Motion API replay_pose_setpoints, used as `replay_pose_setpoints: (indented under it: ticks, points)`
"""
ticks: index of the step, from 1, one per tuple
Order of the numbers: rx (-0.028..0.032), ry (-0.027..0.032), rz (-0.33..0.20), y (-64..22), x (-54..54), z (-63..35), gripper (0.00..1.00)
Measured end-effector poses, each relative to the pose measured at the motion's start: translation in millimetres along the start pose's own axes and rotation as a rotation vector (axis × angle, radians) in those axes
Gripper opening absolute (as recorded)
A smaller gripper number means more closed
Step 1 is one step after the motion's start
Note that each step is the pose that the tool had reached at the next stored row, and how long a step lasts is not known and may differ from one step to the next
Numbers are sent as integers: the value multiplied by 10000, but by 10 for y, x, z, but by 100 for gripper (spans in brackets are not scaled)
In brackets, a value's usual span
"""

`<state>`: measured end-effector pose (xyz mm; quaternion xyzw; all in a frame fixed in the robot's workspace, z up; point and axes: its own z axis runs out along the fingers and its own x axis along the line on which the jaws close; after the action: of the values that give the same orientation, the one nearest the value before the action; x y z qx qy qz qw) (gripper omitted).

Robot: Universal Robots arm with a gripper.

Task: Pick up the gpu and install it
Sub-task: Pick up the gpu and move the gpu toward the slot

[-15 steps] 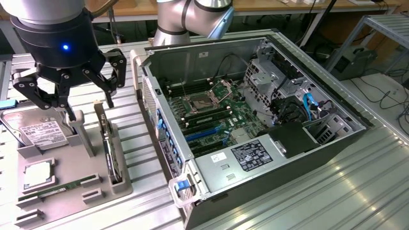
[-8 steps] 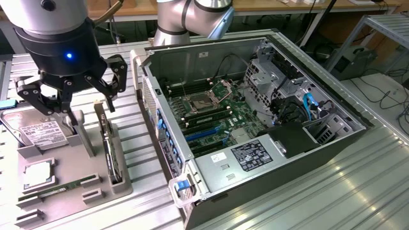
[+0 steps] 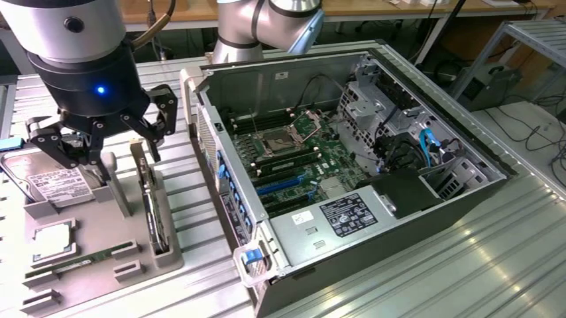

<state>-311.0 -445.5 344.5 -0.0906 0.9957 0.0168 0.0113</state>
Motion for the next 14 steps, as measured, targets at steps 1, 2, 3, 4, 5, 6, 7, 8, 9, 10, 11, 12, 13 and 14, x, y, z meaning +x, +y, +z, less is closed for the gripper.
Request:
replay_pose_setpoints:
  ticks: [1, 2, 3, 4, 5, 6, 7, 8, 9, 10, 11, 12, 13, 14]
  points:
    - [0, 0, -17, -1, 0, 11, 66]
    - [-1, 0, -24, -1, 0, 21, 66]
    - [-1, 1, -29, -1, 1, 35, 66]
    - [-1, 1, -33, -2, 1, 47, 66]
    - [-1, 1, -36, -2, 1, 59, 66]
    - [-1, 1, -40, -3, 2, 83, 66]
    - [-1, 2, -43, -5, 3, 104, 66]
    - [-1, 2, -43, -9, 3, 117, 66]
    - [-2, 1, -42, -11, 4, 128, 66]
    - [-2, 0, -41, -14, 5, 140, 66]
    - [-1, 1, -41, -15, 6, 151, 66]
    - [-1, 1, -41, -17, 6, 161, 66]
    - [-1, 1, -41, -19, 7, 175, 66]
    - [-1, 2, -41, -20, 7, 188, 66]
